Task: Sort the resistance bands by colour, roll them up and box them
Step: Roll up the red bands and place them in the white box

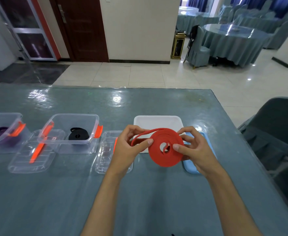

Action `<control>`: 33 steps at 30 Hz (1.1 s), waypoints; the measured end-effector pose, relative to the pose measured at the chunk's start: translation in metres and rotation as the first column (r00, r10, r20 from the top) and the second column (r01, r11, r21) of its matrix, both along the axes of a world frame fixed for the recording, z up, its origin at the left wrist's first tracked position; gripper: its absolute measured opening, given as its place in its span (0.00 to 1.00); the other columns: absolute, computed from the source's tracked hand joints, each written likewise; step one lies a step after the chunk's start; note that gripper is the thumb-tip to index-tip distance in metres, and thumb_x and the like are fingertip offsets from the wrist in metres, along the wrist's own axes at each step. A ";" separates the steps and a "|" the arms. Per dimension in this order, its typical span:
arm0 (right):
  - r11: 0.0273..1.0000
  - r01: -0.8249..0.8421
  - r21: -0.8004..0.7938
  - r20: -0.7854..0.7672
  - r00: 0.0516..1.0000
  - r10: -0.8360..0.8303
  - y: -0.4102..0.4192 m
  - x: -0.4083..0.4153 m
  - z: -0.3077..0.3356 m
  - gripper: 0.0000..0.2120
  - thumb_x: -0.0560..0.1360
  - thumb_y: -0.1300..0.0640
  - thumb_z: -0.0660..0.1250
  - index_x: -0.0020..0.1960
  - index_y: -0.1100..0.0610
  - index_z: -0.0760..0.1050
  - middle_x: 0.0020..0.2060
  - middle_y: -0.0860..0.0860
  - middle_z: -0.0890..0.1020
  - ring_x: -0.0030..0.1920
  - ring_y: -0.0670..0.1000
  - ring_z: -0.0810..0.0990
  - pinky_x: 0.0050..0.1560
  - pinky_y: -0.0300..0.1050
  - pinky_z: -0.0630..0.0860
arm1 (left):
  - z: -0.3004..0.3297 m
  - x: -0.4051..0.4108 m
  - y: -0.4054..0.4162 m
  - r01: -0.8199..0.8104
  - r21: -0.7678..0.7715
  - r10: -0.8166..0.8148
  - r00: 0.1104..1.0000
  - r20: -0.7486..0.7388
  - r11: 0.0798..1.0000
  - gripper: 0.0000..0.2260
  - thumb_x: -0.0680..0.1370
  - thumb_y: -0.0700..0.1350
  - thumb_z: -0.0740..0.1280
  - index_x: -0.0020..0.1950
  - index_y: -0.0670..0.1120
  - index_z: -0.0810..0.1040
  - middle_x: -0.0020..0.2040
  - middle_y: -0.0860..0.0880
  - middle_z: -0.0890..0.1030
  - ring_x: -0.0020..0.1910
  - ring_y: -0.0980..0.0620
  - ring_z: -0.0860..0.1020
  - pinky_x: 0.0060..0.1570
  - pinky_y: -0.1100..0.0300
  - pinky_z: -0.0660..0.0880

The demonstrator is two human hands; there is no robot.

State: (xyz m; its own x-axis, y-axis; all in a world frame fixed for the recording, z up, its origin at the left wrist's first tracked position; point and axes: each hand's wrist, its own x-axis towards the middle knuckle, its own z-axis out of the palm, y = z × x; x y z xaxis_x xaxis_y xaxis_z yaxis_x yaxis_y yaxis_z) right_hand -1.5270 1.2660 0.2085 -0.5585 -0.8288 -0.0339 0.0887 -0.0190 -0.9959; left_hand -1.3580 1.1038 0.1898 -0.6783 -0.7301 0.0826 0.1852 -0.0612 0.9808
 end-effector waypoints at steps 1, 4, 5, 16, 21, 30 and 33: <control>1.000 0.018 -0.007 0.000 1.000 -0.018 0.000 0.000 -0.003 0.21 0.68 0.62 0.81 0.55 0.52 0.76 0.51 0.59 0.84 0.45 0.57 0.84 0.36 0.51 0.81 | -0.001 -0.002 0.002 -0.023 0.020 0.023 1.000 -0.018 1.000 0.18 0.71 0.40 0.80 0.55 0.40 0.76 0.56 0.44 0.86 0.51 0.48 0.84 0.52 0.54 0.82; 0.996 0.079 -0.039 0.021 0.997 -0.078 -0.003 0.002 -0.008 0.21 0.68 0.62 0.81 0.56 0.52 0.76 0.53 0.62 0.84 0.46 0.59 0.84 0.38 0.54 0.82 | -0.009 -0.011 0.010 -0.099 0.120 0.108 0.992 -0.071 0.988 0.16 0.71 0.41 0.78 0.53 0.39 0.75 0.55 0.44 0.87 0.52 0.47 0.85 0.51 0.54 0.82; 0.994 0.098 -0.043 0.029 0.995 -0.097 -0.004 0.003 -0.010 0.21 0.67 0.62 0.81 0.56 0.51 0.77 0.53 0.62 0.84 0.47 0.60 0.84 0.38 0.54 0.83 | -0.012 -0.013 0.012 -0.125 0.140 0.135 0.988 -0.070 0.982 0.14 0.72 0.41 0.78 0.52 0.39 0.77 0.55 0.44 0.87 0.52 0.46 0.85 0.50 0.54 0.82; 0.959 0.279 -0.036 0.119 0.954 -0.274 -0.019 0.002 -0.040 0.18 0.69 0.58 0.77 0.56 0.49 0.77 0.54 0.64 0.83 0.49 0.59 0.85 0.40 0.56 0.84 | -0.040 -0.036 0.020 -0.291 0.349 0.320 0.947 -0.026 0.891 0.10 0.75 0.40 0.78 0.53 0.42 0.81 0.50 0.45 0.84 0.51 0.46 0.85 0.46 0.54 0.83; 0.941 0.337 -0.033 0.180 0.928 -0.326 -0.036 -0.002 -0.052 0.16 0.74 0.65 0.74 0.57 0.49 0.77 0.54 0.64 0.83 0.49 0.56 0.85 0.42 0.58 0.84 | -0.044 -0.047 0.022 -0.344 0.389 0.360 0.932 0.033 0.855 0.12 0.73 0.45 0.79 0.52 0.44 0.82 0.50 0.51 0.85 0.52 0.46 0.86 0.46 0.50 0.84; 0.942 0.330 0.061 0.313 0.890 -0.332 -0.073 -0.032 -0.070 0.19 0.78 0.66 0.71 0.63 0.48 0.77 0.55 0.57 0.85 0.55 0.55 0.86 0.52 0.57 0.85 | -0.044 -0.087 -0.026 -0.254 0.462 0.224 0.967 0.119 0.849 0.16 0.75 0.40 0.78 0.61 0.47 0.82 0.61 0.43 0.83 0.52 0.43 0.87 0.46 0.49 0.85; 0.943 0.305 0.134 0.257 0.908 -0.330 -0.089 -0.051 -0.078 0.18 0.78 0.62 0.72 0.63 0.46 0.75 0.57 0.51 0.85 0.59 0.51 0.84 0.59 0.54 0.82 | -0.048 -0.109 -0.046 -0.262 0.441 0.209 0.964 0.167 0.858 0.18 0.74 0.42 0.79 0.63 0.48 0.82 0.61 0.46 0.84 0.53 0.44 0.87 0.52 0.46 0.85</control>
